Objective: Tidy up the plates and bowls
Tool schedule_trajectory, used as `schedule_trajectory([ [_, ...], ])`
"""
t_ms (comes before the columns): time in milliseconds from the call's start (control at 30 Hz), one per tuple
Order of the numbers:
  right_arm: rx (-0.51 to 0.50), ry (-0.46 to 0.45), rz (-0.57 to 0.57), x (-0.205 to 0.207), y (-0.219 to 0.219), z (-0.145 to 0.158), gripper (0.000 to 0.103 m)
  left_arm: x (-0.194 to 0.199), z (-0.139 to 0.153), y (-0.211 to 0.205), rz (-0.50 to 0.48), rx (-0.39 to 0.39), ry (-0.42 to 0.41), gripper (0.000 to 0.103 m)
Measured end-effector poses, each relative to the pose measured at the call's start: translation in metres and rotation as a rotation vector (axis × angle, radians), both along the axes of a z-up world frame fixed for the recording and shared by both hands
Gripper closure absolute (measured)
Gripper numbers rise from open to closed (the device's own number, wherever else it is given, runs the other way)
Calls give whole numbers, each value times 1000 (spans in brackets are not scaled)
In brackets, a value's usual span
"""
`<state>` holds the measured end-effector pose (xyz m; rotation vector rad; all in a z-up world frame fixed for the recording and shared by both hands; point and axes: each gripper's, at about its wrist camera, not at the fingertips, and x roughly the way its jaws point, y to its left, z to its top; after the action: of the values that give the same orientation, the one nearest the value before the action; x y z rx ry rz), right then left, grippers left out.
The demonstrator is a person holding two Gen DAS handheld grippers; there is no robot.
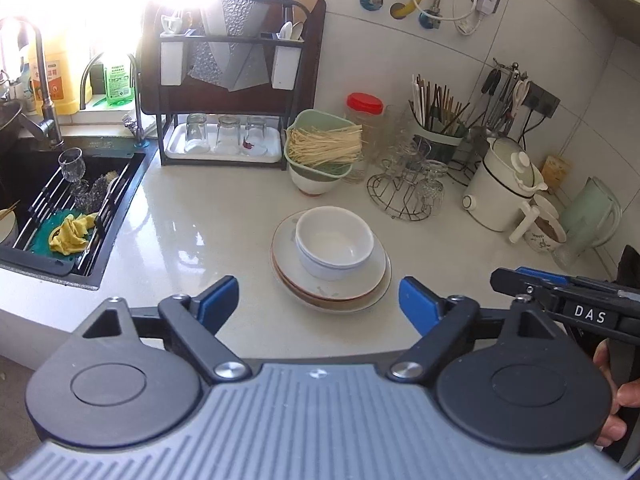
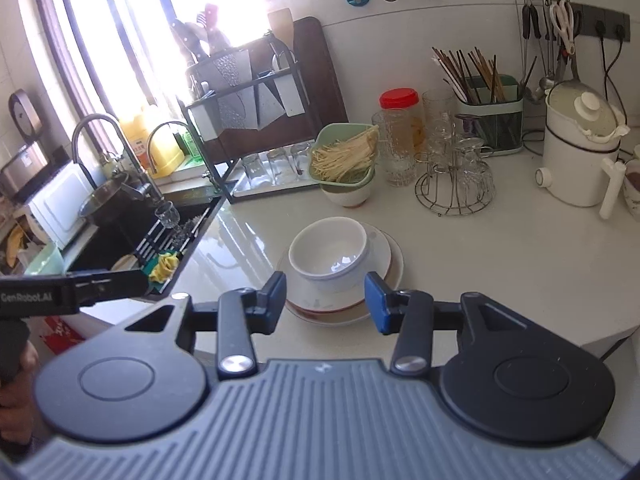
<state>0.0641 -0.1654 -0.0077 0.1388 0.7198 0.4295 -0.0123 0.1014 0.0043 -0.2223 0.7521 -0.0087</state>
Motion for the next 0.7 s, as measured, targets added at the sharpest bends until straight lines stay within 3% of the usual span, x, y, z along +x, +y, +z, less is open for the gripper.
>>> schedule_trajectory([
  [67, -18, -3, -18, -6, 2, 1, 43, -3, -3, 2, -3, -9, 1, 5],
  [100, -15, -6, -21, -9, 3, 0, 22, -3, -5, 3, -1, -13, 7, 4],
  [133, -10, -12, -20, -11, 4, -1, 12, -4, -7, 4, 4, -15, 15, 4],
  [400, -11, 26, -107, -17, 6, -13, 12, -3, -6, 12, 18, -17, 27, 4],
  [700, -58, 20, -123, -18, 8, -9, 12, -1, -5, 8, -1, 5, 38, 4],
])
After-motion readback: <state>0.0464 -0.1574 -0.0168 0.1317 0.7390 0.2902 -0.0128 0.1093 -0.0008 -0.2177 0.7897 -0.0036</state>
